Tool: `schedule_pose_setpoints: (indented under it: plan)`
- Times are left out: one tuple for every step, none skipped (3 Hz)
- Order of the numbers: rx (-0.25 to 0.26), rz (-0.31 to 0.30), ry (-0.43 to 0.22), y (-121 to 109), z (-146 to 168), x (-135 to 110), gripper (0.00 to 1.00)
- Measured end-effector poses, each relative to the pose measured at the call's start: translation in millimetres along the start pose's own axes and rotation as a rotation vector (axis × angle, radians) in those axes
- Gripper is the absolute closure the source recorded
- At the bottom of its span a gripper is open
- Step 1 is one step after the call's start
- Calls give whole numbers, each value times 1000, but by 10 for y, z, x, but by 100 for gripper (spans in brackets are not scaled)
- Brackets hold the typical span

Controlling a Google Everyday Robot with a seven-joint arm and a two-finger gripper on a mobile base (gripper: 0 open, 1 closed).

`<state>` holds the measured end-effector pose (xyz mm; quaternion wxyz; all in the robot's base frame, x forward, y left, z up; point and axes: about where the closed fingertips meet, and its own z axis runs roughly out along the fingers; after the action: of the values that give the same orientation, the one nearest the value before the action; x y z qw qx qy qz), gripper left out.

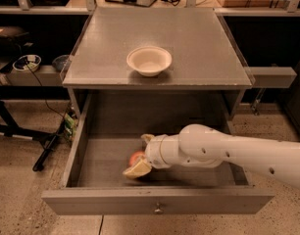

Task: Pick apple from top drawer and place on counter

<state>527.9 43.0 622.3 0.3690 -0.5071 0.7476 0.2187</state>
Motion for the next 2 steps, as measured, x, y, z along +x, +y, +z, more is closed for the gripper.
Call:
schedule_pose_setpoints:
  plan:
    - [0, 0, 0, 0, 0, 0, 42]
    - [0, 0, 0, 0, 0, 0, 65]
